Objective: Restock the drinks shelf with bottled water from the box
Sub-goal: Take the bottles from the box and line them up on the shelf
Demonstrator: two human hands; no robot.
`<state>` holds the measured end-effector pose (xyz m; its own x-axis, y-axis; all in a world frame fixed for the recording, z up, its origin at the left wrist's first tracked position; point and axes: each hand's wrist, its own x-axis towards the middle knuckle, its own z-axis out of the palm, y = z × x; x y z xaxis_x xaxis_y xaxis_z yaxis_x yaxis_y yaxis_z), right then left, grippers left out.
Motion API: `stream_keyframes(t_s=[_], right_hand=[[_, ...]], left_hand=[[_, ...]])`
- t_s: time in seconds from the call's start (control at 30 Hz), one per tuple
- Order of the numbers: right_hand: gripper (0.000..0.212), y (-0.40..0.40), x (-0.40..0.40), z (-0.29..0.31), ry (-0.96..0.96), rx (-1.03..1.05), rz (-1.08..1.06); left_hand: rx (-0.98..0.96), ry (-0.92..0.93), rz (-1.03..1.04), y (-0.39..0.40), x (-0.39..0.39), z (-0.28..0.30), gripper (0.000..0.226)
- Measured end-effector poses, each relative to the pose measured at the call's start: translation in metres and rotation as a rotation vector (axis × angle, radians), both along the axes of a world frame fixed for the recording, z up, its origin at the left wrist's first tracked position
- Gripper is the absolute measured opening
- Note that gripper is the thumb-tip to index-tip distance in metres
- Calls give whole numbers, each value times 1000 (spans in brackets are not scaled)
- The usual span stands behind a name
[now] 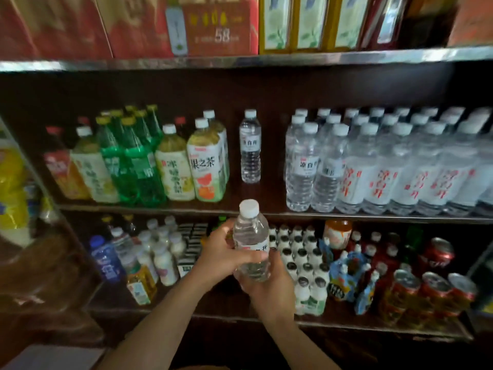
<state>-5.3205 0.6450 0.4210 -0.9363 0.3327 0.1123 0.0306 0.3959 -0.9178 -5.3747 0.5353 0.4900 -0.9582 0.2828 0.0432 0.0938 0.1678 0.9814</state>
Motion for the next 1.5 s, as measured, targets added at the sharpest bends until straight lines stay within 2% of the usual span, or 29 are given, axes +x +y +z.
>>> stream_keyframes(t_s=[0.2,0.37,0.5,0.67,0.83,1.0,1.2,1.33,1.5], right_hand=[[47,16,-45,47,115,13,-33],[52,31,-90,62,155,33,-105],[54,39,-124,67,166,-8,-171],[66,42,-156,67,110,88,-285],[63,32,-156,59,208,152,-281],[54,22,-168,44,150,118,-124],[54,25,-209,53,133,9,-142],[45,34,-229,58,105,-41,-173],[51,40,-244,62,-9,18,-132]], left_hand=[[2,57,35,17,-37,50,52],[16,64,93,36,-80,65,61],[13,127,108,55,-108,71,54],[-22,163,91,69,-144,71,49],[-59,177,40,74,-173,73,49],[-47,160,21,83,-203,76,52],[-52,249,115,104,-224,68,44],[-119,373,218,119,-229,65,47],[-301,471,235,133,-240,66,50]])
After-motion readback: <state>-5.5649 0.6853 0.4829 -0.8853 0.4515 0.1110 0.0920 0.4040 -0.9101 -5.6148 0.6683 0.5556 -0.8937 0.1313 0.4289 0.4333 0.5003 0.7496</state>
